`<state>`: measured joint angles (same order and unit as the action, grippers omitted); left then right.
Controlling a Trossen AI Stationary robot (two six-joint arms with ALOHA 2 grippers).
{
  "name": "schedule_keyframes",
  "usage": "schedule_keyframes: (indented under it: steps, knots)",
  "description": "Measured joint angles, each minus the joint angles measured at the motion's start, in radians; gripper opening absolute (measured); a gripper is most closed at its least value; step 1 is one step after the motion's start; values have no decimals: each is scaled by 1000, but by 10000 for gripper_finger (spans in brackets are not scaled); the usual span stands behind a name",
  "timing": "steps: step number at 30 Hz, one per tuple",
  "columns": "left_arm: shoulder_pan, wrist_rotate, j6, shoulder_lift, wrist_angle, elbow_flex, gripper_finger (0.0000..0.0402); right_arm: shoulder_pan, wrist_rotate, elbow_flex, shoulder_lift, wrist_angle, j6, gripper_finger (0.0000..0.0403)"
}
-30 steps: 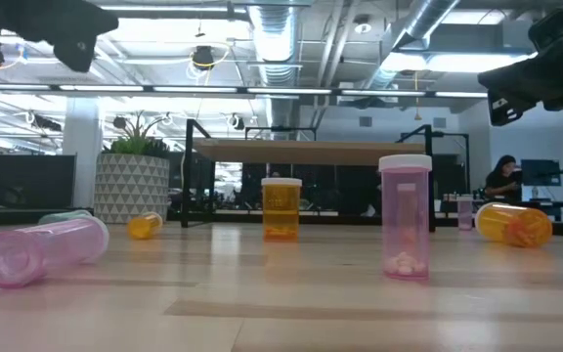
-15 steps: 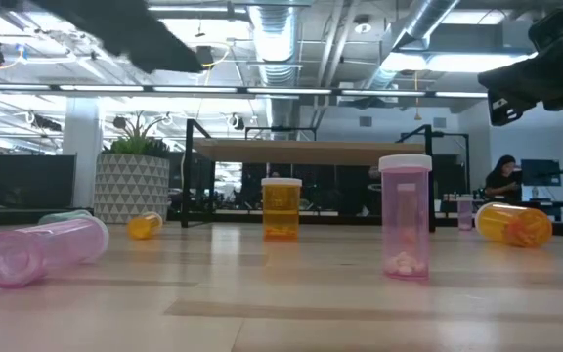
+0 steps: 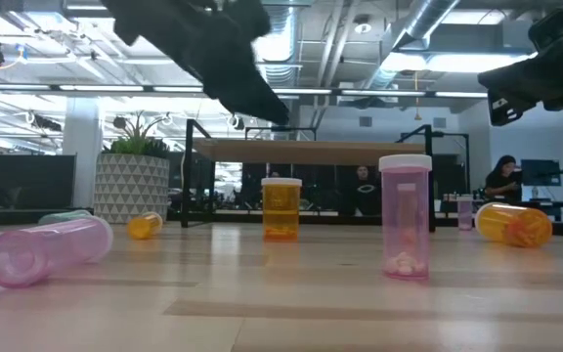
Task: Pick and place medicine bottles onto shelf by color
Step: Put the left big orange pill bottle on the shelf
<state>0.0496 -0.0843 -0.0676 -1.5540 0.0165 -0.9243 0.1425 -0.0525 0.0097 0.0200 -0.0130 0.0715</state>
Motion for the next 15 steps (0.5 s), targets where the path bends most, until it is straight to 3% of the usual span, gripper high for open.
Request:
schedule_keyframes:
  steps: [8, 15]
  knots:
    - [-7, 52, -57, -87, -29, -60, 195, 0, 0, 0, 0, 1, 0, 43]
    - [-7, -28, -67, -81, -24, -61, 195, 0, 0, 0, 0, -1, 0, 43]
